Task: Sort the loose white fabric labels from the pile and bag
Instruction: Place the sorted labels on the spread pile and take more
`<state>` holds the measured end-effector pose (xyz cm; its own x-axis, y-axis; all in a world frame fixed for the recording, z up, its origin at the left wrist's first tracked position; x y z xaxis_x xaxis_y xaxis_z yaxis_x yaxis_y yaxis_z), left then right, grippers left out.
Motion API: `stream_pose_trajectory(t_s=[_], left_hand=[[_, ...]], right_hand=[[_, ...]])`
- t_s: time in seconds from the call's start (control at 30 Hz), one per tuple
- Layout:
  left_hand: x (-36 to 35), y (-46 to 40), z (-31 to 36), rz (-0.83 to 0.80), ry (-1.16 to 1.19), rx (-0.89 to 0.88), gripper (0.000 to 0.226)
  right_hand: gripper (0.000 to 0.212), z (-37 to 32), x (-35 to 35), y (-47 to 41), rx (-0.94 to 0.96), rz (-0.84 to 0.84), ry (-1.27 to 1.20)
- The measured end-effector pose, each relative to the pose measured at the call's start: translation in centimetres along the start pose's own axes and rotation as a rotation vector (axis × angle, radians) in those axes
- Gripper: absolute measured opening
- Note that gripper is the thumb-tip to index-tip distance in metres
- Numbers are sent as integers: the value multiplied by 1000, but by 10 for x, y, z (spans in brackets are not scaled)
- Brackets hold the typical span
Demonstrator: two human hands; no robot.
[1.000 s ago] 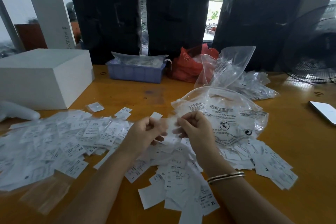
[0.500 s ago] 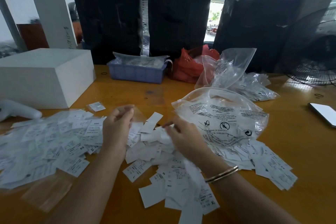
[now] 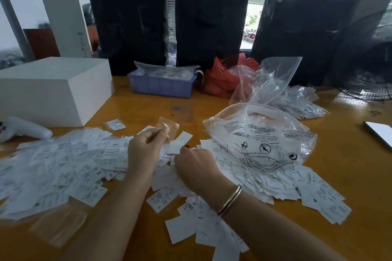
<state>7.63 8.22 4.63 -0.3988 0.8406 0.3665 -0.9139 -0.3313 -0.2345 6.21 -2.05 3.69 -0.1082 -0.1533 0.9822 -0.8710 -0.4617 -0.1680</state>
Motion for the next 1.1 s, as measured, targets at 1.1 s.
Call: stream_pose_trajectory(t_s=[1.1], left_hand=[[-74, 48, 26, -682, -226, -379, 50]], right_hand=[[13, 89, 36, 71, -254, 358, -1054]])
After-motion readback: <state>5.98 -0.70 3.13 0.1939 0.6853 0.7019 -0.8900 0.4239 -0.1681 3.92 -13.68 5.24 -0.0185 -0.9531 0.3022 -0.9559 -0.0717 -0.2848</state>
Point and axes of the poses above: each hand's wrist, its own y-axis away from the middle knuckle, its own x-axis out of the back of the hand, z = x × y, the point moved 9 cm from there along -y, towards the middle knuckle, and after that the axes turned 15 degrees about -y, right-handed, at the moved point
